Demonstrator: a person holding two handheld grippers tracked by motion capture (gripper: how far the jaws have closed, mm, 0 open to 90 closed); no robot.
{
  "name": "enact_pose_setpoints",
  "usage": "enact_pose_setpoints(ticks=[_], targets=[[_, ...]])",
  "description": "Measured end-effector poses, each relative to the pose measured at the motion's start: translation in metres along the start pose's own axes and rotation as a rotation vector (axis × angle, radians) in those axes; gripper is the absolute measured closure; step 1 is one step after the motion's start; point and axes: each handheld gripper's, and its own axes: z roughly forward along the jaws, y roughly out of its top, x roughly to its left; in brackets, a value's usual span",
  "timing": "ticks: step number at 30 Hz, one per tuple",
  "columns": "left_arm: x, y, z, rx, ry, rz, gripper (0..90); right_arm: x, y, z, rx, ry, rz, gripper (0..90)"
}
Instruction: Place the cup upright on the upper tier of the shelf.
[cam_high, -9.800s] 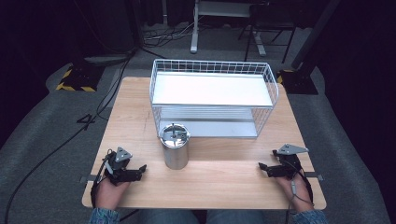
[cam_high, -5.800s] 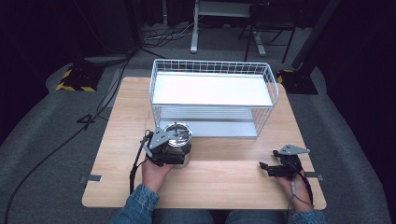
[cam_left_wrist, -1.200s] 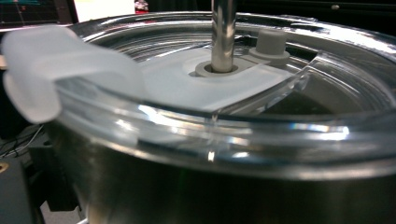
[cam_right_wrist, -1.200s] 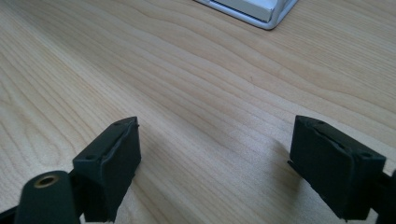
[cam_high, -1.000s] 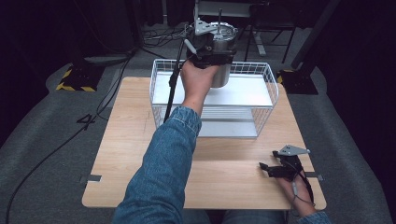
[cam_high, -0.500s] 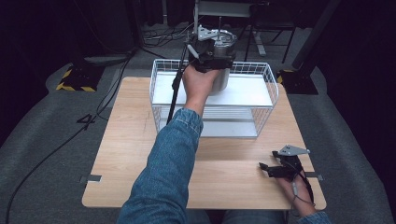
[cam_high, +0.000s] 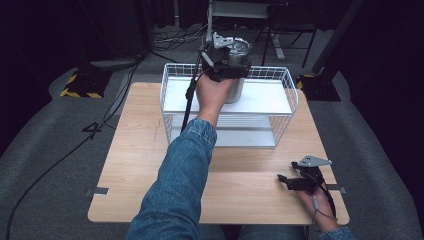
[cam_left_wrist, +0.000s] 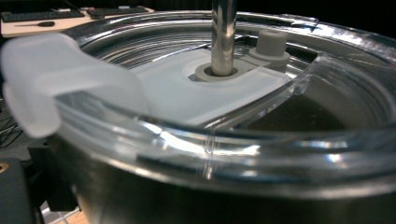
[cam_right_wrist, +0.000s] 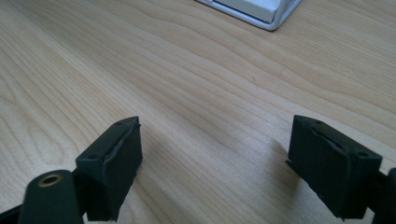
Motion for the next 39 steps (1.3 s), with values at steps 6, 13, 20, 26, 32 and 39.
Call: enact_pose_setpoints(ticks=[6, 13, 20, 26, 32, 39], targets=[[0.002, -0.004, 0.002, 0.011, 0.008, -0.012, 3.6, 0.000, 0.000, 0.000, 0.000, 0.000, 0.000, 18.0], [0.001, -0.007, 0.001, 0.007, 0.015, 0.005, 3.6, 0.000, 0.000, 0.000, -0.001, 0.000, -0.001, 18.3], [0.000, -0.008, 0.001, 0.007, 0.010, 0.026, 3.5, 0.000, 0.000, 0.000, -0.001, 0.000, -0.001, 18.4], [0.001, -0.008, -0.001, -0.022, -0.002, -0.017, 0.0, 0.000, 0.000, 0.000, -0.001, 0.000, 0.000, 18.4], [-0.001, -0.008, -0.008, -0.071, 0.008, 0.000, 0.0, 0.000, 0.000, 0.000, 0.000, 0.001, -0.001, 18.3], [-0.001, -0.003, -0.030, -0.090, 0.001, 0.012, 0.0, 0.000, 0.000, 0.000, 0.001, 0.005, -0.003, 18.0]])
